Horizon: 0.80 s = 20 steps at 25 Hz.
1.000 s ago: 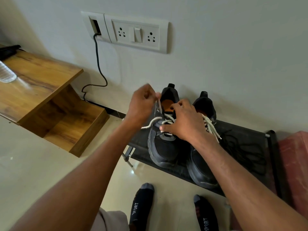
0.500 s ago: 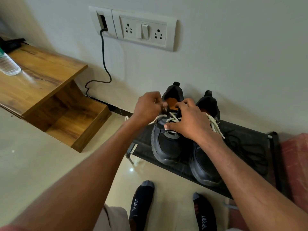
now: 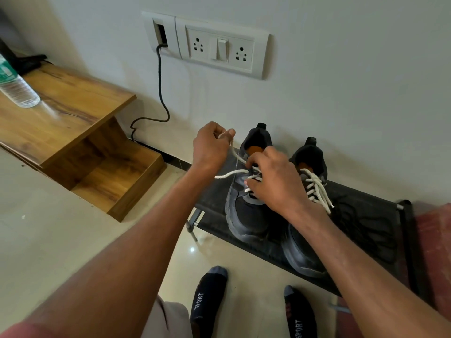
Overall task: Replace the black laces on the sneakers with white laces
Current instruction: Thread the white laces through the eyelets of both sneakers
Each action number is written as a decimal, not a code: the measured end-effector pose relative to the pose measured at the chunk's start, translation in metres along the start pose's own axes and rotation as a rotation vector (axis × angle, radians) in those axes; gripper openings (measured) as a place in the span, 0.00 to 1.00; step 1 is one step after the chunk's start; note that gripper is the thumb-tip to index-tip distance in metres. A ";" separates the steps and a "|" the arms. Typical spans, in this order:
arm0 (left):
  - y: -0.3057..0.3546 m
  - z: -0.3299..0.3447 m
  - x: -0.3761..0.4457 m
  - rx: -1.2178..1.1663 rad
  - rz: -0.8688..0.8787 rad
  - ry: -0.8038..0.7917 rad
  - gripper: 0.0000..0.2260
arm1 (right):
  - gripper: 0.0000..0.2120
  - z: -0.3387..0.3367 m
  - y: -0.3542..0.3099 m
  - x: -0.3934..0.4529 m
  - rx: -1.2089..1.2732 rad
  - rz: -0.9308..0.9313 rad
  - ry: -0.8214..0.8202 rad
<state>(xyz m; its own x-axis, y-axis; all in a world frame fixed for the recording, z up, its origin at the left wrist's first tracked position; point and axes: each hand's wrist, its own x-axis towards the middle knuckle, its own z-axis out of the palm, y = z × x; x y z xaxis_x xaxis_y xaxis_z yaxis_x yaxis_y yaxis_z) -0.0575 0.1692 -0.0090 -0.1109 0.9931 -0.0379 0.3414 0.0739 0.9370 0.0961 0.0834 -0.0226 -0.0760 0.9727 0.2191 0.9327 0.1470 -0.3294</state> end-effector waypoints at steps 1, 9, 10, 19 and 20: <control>0.001 -0.002 0.000 0.032 0.002 0.022 0.12 | 0.20 0.003 -0.005 0.000 0.012 -0.018 -0.052; -0.010 -0.008 0.000 0.397 0.021 -0.022 0.10 | 0.11 0.008 -0.021 0.007 0.010 0.188 -0.053; -0.012 -0.008 -0.002 0.470 0.030 -0.028 0.10 | 0.08 0.009 -0.019 0.007 0.035 0.220 -0.036; -0.012 -0.016 -0.010 0.829 -0.012 -0.073 0.07 | 0.06 -0.024 -0.005 0.007 1.221 0.793 -0.169; -0.010 -0.016 -0.011 0.847 0.013 -0.070 0.07 | 0.07 -0.031 0.000 0.006 1.285 0.799 -0.217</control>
<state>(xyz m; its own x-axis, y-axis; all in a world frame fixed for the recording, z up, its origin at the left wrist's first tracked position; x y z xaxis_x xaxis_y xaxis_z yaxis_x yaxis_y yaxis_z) -0.0751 0.1563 -0.0122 -0.0538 0.9956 -0.0769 0.9289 0.0782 0.3620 0.1064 0.0840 0.0069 0.1272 0.8603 -0.4936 -0.1655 -0.4723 -0.8658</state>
